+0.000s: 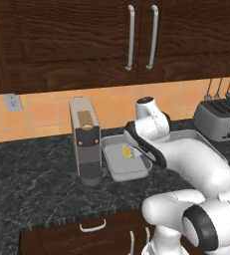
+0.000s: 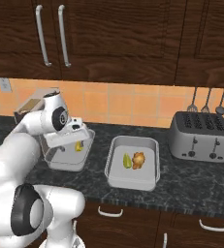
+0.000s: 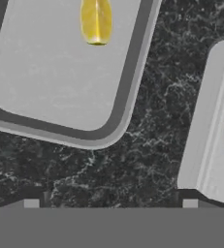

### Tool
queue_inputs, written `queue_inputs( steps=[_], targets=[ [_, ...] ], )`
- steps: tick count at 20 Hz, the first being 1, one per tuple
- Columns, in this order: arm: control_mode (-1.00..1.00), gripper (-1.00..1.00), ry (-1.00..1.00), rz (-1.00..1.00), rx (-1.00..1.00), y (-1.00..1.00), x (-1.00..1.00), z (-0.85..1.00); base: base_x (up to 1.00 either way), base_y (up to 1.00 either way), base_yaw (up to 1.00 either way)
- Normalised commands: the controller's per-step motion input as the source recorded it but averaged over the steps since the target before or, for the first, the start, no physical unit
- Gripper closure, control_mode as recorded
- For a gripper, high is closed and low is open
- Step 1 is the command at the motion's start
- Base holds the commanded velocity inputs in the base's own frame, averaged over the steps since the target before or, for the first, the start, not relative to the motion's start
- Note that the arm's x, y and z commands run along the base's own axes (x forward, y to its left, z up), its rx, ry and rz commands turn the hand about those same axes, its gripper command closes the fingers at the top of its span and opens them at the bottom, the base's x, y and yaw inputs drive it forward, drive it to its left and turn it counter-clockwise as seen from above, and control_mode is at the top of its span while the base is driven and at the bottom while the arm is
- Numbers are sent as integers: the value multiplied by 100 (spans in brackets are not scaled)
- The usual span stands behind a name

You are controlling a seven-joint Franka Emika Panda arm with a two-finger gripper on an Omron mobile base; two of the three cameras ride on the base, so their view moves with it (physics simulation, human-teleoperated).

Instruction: Place one lemon wedge and one chicken drumstick in each tupperware on the nearby counter, to pack two identical lunches.

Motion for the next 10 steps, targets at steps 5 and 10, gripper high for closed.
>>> queue_inputs(
  steps=[5,10],
  targets=[
    [-100,-100,-6,1,19,-33,-100,26,0,0,0],
    [-100,-100,-27,8,37,-20,-92,7,0,0,0]
  ],
)
